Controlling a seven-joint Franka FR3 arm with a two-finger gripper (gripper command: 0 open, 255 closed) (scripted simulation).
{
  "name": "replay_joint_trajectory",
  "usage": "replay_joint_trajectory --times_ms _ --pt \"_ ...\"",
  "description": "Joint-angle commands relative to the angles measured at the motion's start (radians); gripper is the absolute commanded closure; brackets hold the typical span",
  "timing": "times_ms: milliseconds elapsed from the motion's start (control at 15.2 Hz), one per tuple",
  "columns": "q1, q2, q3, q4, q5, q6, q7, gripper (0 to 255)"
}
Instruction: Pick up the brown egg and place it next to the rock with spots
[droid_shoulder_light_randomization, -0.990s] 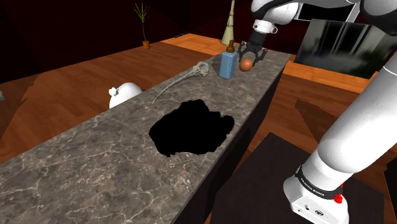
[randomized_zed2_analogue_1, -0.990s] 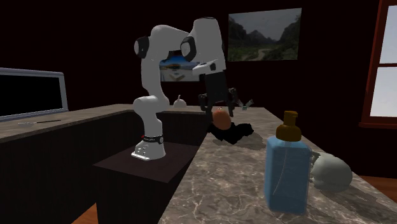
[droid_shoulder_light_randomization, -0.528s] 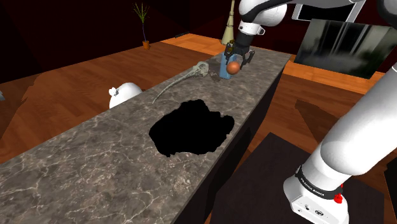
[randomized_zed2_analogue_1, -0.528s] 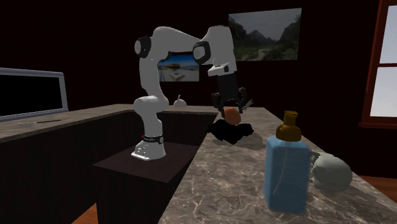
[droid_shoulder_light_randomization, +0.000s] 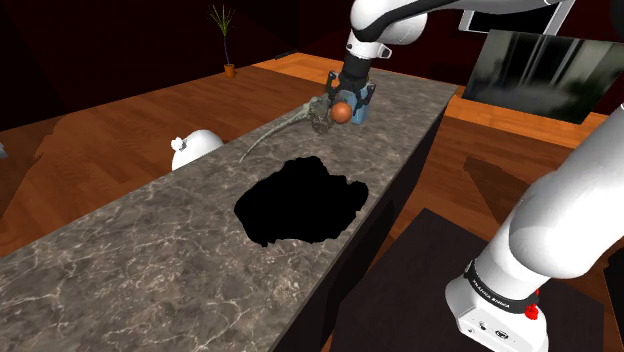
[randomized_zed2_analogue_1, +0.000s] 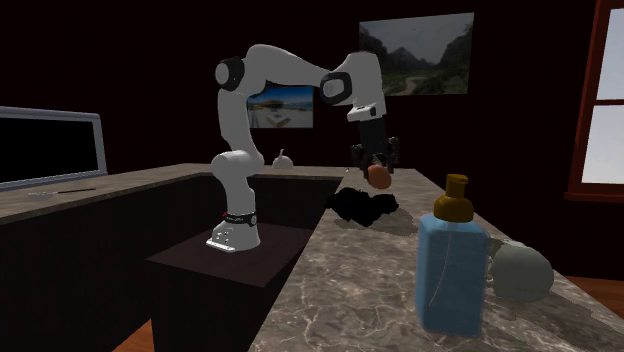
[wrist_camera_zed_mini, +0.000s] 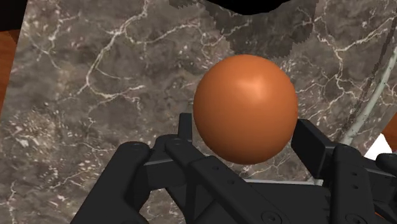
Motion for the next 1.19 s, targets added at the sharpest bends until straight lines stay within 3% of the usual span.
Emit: replay_joint_trajectory --times_ms 0,594,1122 --pt "0.021 0.016 0.026 0.014 -0.001 0.008 0.049 255" --pt "0.117 0.093 0.139 0.097 -0.025 0.025 0.268 255" --pt "0.206 0.221 0.219 0.254 -0.068 0.010 0.457 255"
